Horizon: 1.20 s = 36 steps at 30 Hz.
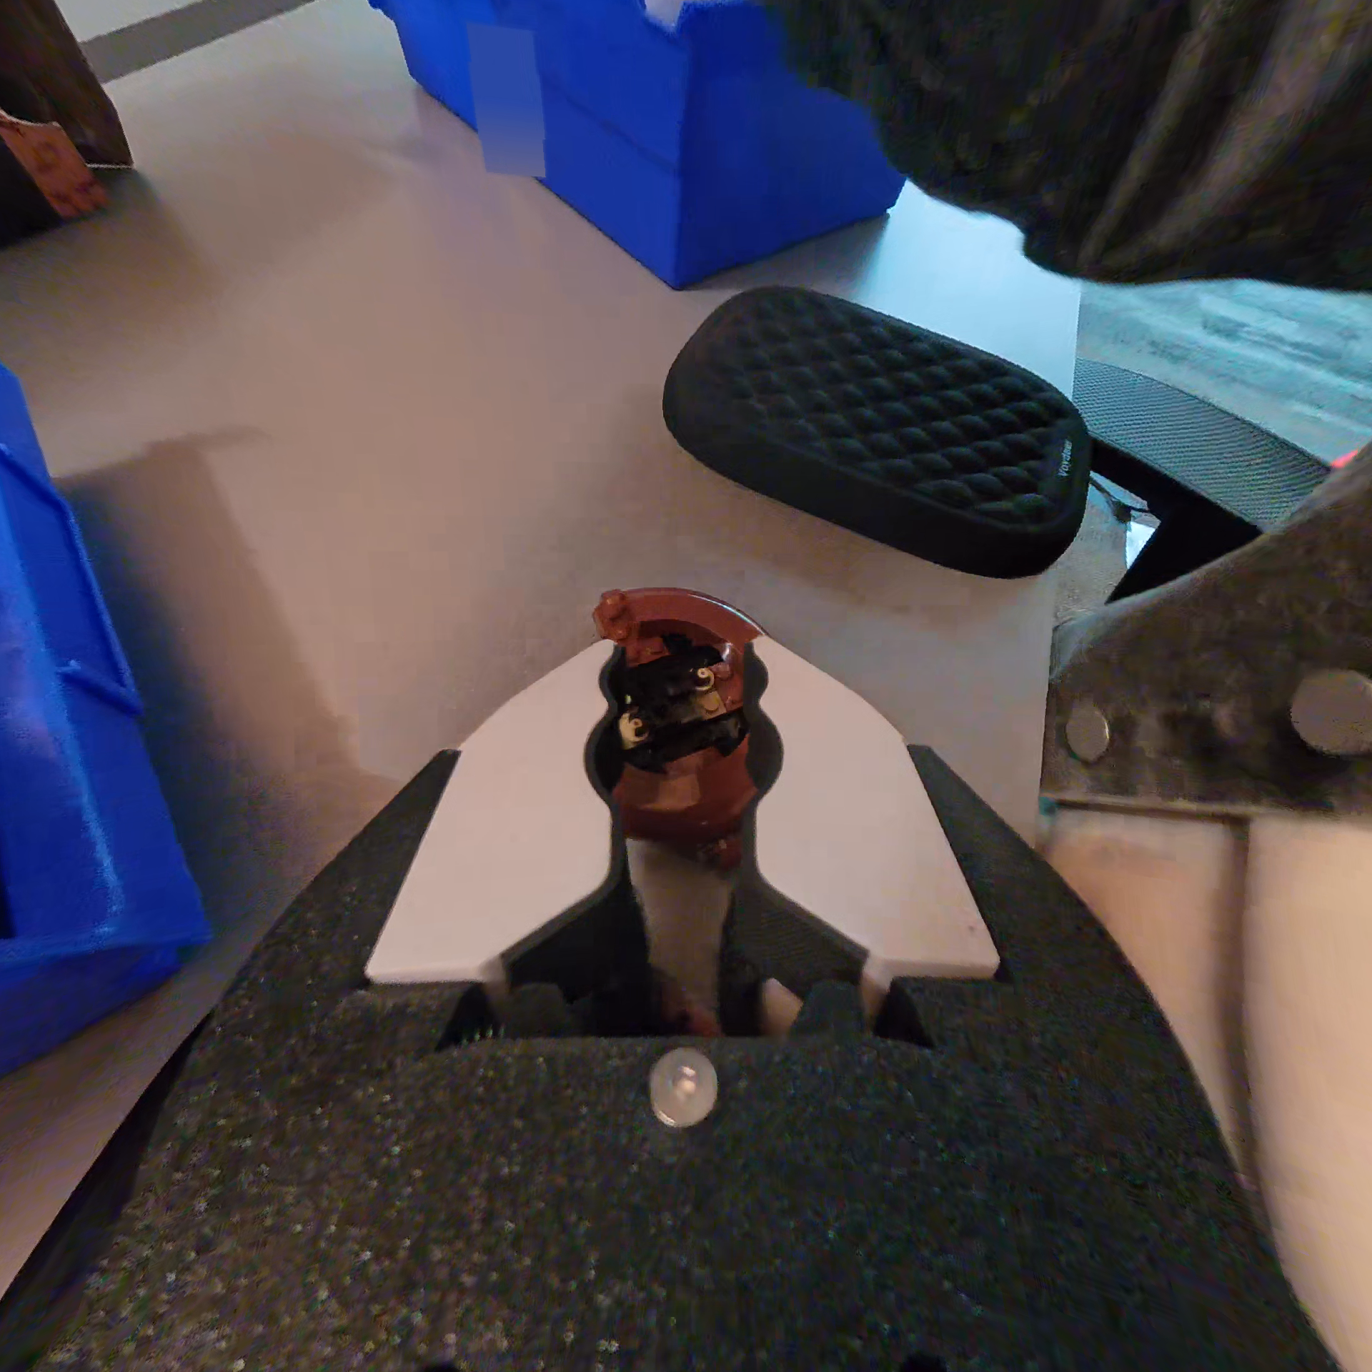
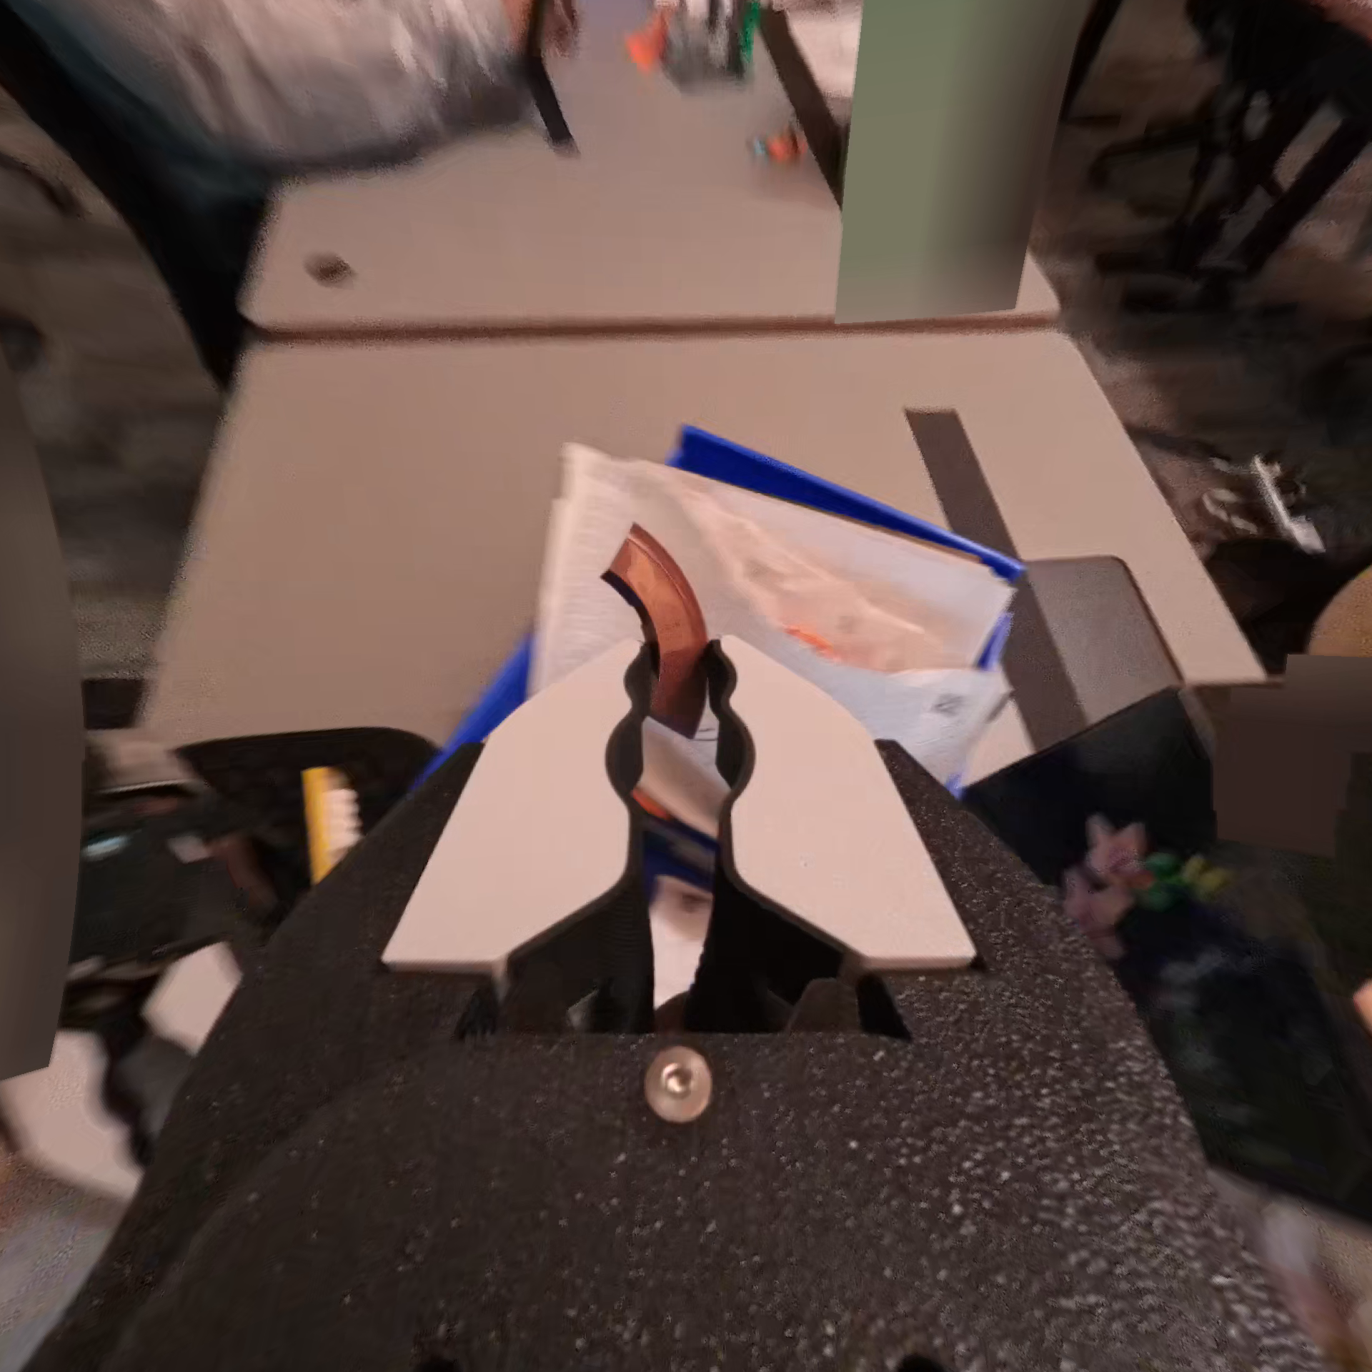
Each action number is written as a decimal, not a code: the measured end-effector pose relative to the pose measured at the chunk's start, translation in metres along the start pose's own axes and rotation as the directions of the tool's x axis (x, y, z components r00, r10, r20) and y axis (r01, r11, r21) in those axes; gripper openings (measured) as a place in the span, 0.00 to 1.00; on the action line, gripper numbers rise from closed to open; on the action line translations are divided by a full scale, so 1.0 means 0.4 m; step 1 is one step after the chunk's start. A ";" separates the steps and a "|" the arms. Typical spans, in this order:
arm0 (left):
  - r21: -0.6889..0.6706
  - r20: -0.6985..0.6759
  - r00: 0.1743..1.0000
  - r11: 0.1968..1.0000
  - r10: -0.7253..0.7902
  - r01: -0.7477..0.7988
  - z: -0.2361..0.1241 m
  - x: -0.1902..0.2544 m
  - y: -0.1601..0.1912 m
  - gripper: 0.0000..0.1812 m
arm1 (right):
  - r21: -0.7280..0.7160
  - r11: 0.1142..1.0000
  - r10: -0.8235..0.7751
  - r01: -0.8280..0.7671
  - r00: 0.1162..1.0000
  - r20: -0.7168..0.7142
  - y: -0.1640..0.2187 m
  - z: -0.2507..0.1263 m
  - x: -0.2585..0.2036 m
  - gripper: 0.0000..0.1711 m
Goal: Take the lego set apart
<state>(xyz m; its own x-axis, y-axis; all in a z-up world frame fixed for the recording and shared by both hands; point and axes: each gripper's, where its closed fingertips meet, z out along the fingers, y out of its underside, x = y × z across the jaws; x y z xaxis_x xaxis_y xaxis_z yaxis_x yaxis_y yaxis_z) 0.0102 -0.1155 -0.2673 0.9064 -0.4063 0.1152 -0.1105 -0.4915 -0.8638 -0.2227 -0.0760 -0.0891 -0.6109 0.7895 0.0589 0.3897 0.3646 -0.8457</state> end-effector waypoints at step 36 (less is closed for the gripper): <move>-0.165 0.101 0.971 0.966 0.216 -0.198 -0.017 -0.033 0.038 0.16 | -0.311 0.780 0.485 -0.544 0.838 -0.249 0.657 -0.137 -0.452 0.25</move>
<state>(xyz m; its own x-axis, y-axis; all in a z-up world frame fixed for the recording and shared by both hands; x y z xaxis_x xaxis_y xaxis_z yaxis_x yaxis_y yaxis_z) -0.0063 -0.1230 -0.2787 0.8974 -0.4233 -0.1244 -0.3537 -0.5216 -0.7764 0.0280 -0.0960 -0.2930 -0.1512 0.9616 -0.2290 0.8502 0.0083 -0.5265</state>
